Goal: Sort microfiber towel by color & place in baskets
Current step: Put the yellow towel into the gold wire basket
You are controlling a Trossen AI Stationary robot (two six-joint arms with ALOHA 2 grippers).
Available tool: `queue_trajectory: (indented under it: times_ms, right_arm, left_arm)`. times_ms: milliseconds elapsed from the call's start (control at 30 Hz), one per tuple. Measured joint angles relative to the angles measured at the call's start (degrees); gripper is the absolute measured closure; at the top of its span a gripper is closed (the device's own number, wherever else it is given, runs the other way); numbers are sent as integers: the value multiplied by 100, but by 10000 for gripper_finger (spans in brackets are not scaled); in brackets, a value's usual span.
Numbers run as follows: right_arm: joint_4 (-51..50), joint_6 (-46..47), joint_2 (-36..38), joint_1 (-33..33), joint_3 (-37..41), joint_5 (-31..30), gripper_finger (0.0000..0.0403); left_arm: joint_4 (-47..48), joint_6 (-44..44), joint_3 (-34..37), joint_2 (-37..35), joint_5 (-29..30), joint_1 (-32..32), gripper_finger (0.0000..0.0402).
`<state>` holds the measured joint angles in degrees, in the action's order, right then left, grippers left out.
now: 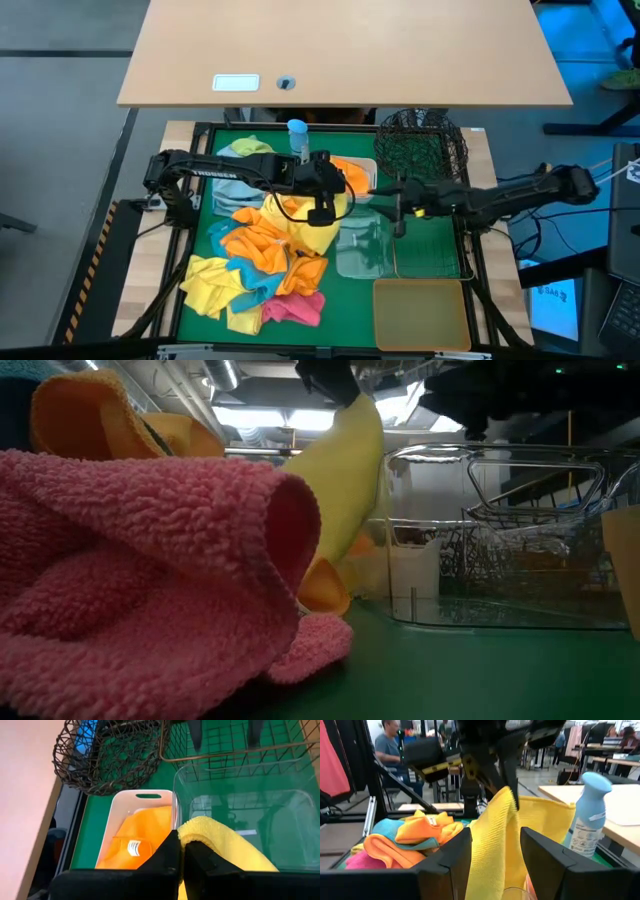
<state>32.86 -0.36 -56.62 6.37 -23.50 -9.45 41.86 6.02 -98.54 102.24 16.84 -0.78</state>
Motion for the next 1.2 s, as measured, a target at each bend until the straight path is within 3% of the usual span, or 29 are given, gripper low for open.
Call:
queue_trajectory:
  times_ms: [233,467,733,1100,1200]
  right_arm:
    - [4,-110,-833,-2,-543,-9,233]
    - [3,-315,-1201,-2,-865,-50,233]
    - [45,-315,-1276,2,-990,-52,233]
    - [66,-304,-1274,-2,-995,54,233]
    - [66,-299,-1274,-2,-995,183,248]
  left_arm:
    - [-247,-144,0,2,0,-65,401]
    - [-506,-151,0,2,0,-213,401]
    - [-696,-163,-2,2,10,-428,401]
    - [-1692,-144,-2,9,-7,-630,401]
    - [-1709,-144,-2,9,-7,-632,401]
